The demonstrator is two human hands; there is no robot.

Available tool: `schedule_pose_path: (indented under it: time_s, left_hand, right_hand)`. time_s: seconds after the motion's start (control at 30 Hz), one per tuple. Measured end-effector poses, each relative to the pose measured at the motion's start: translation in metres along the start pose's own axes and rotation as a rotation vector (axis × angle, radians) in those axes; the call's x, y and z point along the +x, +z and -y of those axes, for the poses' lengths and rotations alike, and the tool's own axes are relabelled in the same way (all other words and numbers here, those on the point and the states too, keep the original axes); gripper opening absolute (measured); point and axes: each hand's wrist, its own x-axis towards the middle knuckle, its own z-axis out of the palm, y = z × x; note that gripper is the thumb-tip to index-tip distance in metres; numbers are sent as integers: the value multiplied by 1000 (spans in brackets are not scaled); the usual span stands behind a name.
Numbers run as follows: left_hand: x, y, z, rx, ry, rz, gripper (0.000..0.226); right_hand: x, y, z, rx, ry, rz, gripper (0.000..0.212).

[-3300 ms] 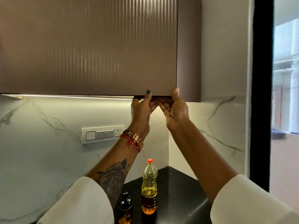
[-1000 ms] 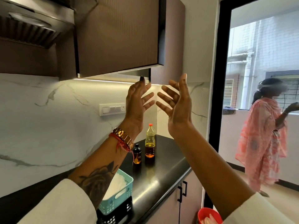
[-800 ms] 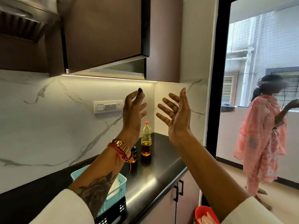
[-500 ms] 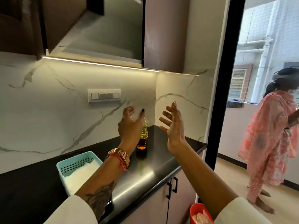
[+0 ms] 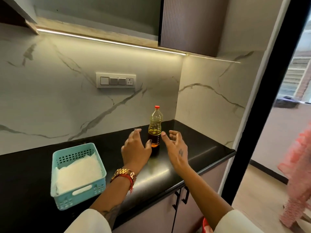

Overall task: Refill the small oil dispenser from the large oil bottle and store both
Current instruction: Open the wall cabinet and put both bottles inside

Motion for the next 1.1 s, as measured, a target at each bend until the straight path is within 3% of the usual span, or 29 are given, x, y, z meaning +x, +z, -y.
schedule_pose_path:
  time_s: [0.57,1.1]
  left_hand:
    - [82,136,82,166,-255,134,74]
    - [139,214,134,95,-537,-41,87]
  right_hand:
    - [152,53,-146,-403,32,199,75]
    - [268,115,-237,-241,35,288,107]
